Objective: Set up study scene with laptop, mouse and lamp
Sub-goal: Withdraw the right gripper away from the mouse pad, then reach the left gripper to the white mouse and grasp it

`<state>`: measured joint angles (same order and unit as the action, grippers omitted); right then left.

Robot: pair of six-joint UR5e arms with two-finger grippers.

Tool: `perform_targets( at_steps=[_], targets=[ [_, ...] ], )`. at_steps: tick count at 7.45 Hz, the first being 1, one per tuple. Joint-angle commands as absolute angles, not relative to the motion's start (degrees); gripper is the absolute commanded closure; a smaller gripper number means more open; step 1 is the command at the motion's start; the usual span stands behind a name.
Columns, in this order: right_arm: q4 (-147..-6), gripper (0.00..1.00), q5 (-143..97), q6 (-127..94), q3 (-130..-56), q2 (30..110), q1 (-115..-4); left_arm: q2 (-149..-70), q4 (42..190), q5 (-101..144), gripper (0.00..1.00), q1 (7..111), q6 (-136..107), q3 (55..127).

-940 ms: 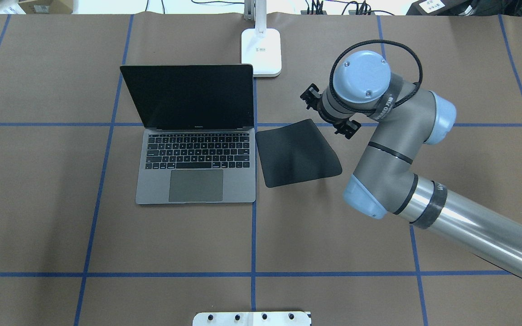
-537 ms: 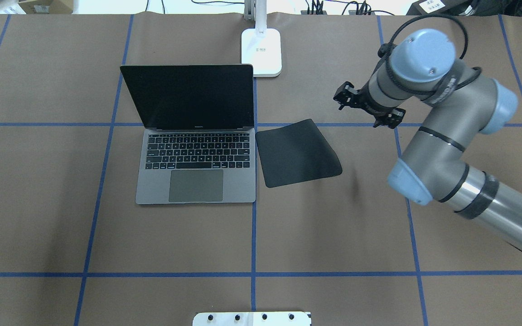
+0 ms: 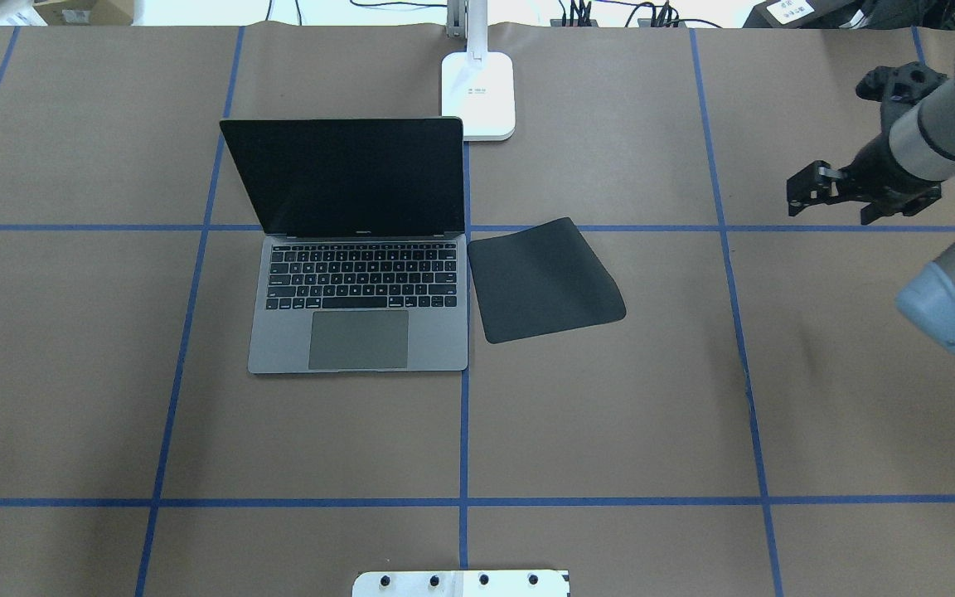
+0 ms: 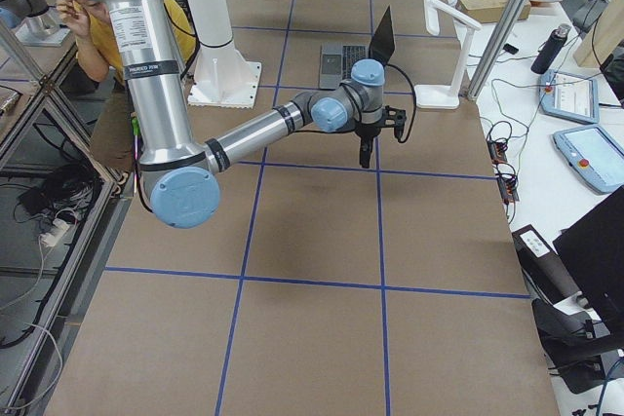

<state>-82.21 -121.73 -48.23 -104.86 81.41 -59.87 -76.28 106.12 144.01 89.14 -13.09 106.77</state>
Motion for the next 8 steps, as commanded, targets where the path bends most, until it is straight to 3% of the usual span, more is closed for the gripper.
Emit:
perform_targets(
  at_steps=[1,4,8],
  targets=[
    [-81.7,0.0,-125.3,-32.6,-105.8,89.5,-66.4,-72.5,113.1,150.6,0.0,87.9,-17.4,108.0],
    [-81.8,0.0,-129.8,-17.7,-105.7,97.6,-75.5,-61.8,124.1,137.3,0.0,74.0,-24.8,108.4],
    [-81.9,0.0,-130.2,-3.7,-107.1,109.7,-83.0,-52.1,133.3,134.0,0.0,64.4,-31.1,108.2]
  ],
)
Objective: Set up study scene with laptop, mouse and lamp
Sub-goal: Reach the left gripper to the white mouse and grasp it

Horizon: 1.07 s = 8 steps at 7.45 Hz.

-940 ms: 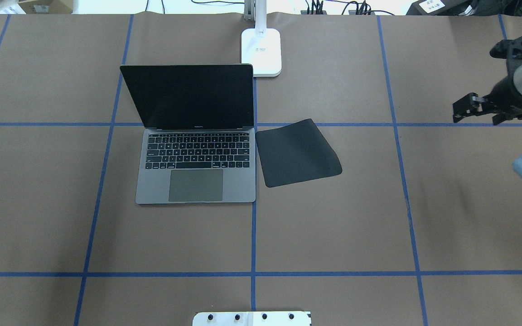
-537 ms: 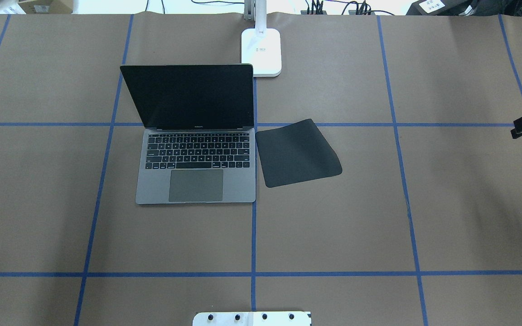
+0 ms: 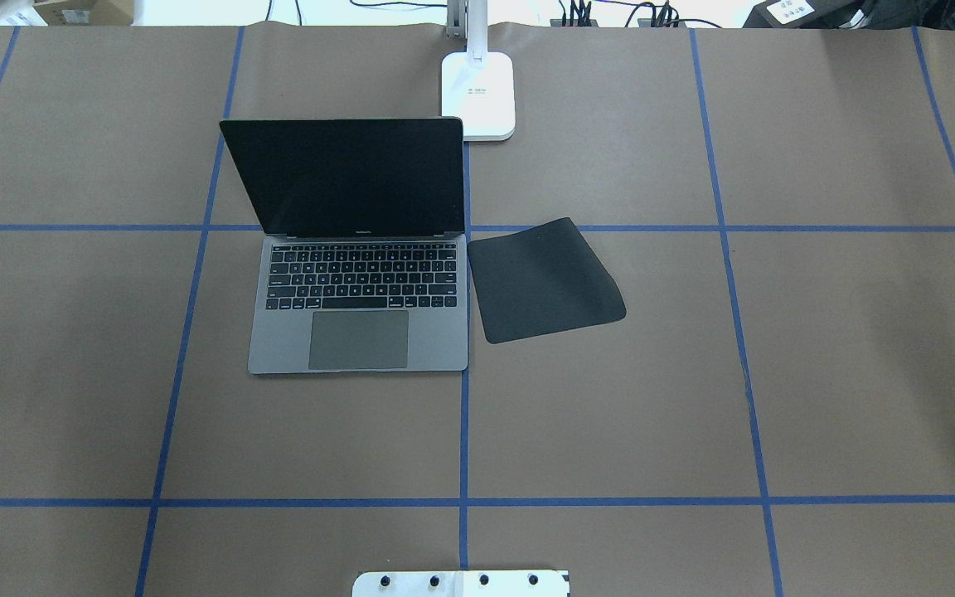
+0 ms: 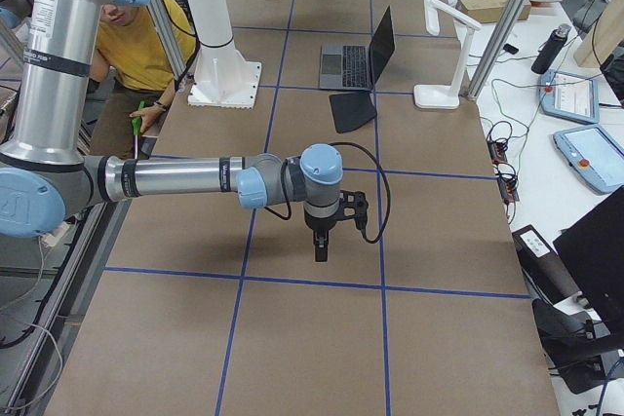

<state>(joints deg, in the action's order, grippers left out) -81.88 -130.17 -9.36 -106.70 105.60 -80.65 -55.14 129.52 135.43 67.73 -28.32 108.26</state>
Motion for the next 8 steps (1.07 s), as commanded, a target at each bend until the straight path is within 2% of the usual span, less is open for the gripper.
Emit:
perform_targets(
  at_steps=[1,3,5,8],
  targets=[
    [-82.1,0.0,-130.2,2.8,-107.1,112.3,-85.7,-50.1,135.2,133.4,0.0,62.4,-31.8,108.1],
    [-83.8,0.0,-130.6,5.4,-107.4,116.3,-88.8,-49.0,135.9,132.9,0.0,60.5,-32.3,107.9],
    [-91.8,0.0,-131.8,5.4,-111.1,115.9,-89.9,-49.4,136.1,130.8,0.0,54.8,-37.5,107.9],
    [-91.8,0.0,-131.8,5.5,-111.0,115.7,-90.4,-52.9,136.4,126.5,0.0,39.1,-50.4,107.7]
  ],
)
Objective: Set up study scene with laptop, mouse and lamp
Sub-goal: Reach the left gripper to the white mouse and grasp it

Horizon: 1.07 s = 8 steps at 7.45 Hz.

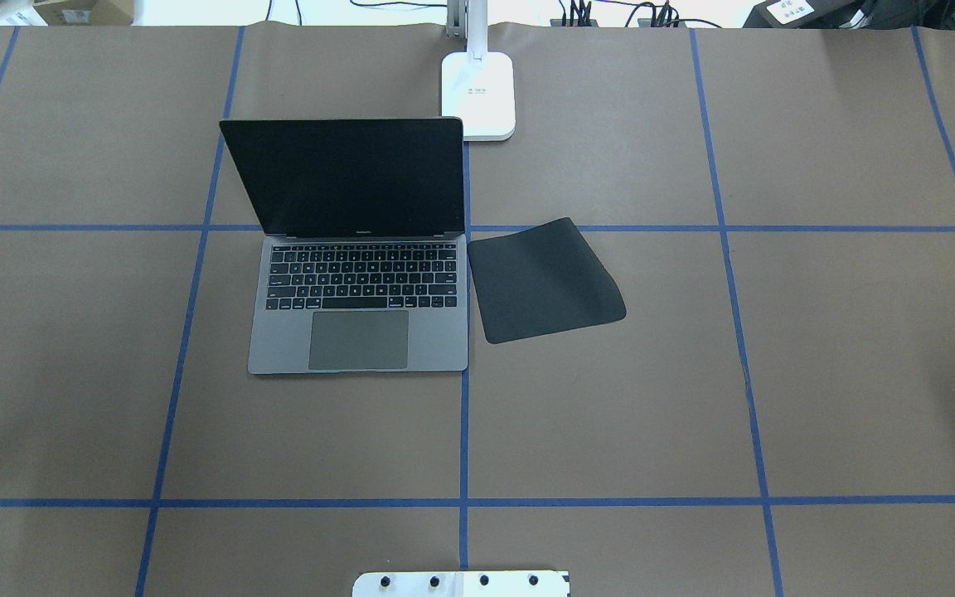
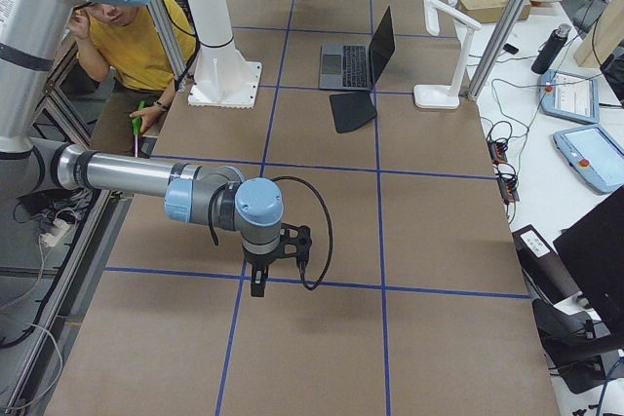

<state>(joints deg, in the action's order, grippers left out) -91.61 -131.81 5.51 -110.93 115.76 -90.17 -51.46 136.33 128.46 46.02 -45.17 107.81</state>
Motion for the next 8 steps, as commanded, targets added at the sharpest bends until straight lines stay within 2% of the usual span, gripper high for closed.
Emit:
perform_targets(
  at_steps=[1,4,8],
  targets=[
    [-91.8,0.0,-131.8,5.5,-111.1,115.7,-90.4,-52.9,136.5,126.5,0.0,35.9,-52.1,107.7],
    [-91.7,0.0,-131.7,5.5,-111.1,115.6,-90.4,-52.9,137.1,126.6,0.0,30.6,-54.2,106.4],
    [-91.4,0.0,-131.5,5.5,-111.0,115.5,-90.4,-53.3,143.3,126.8,0.0,28.2,-54.3,100.9]
  ],
)
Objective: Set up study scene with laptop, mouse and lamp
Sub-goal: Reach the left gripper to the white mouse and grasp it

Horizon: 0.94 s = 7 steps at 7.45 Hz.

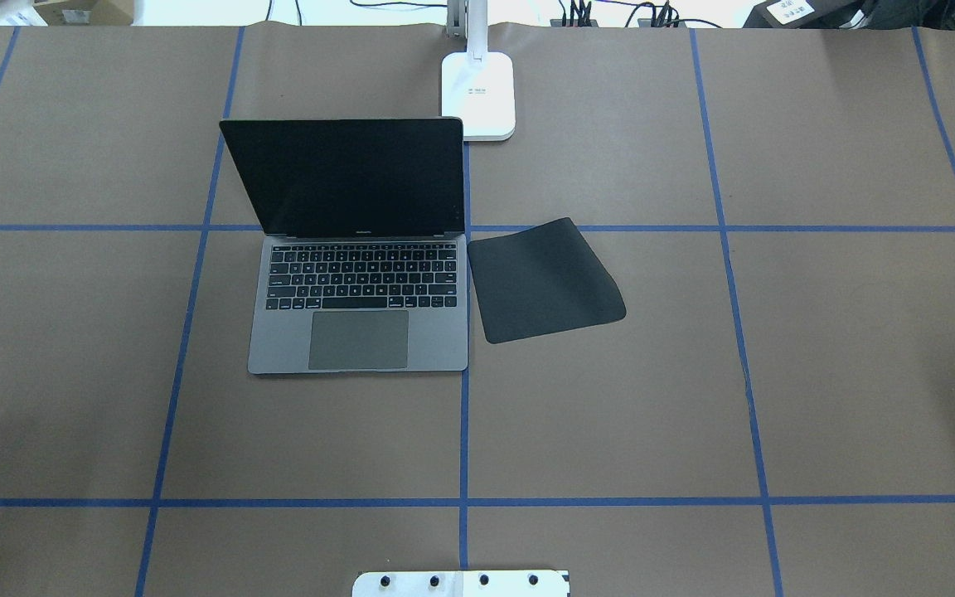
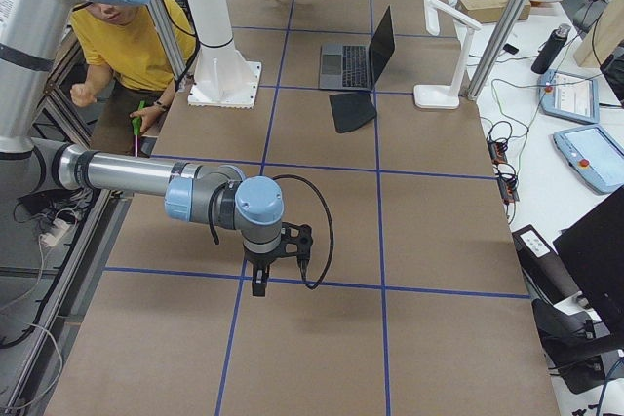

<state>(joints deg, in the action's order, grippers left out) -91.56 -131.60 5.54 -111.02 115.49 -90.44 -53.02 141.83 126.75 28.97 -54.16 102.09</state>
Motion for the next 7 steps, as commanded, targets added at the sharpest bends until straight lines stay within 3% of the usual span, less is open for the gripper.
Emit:
perform_targets(
  at_steps=[1,7],
  targets=[
    [-91.4,0.0,-131.4,6.0,-111.0,115.6,-90.5,-54.2,143.3,128.0,0.0,28.0,-55.4,100.9],
    [-91.3,0.0,-131.3,6.0,-111.0,115.5,-90.5,-54.8,143.3,128.1,0.02,24.2,-56.5,99.6]
  ],
)
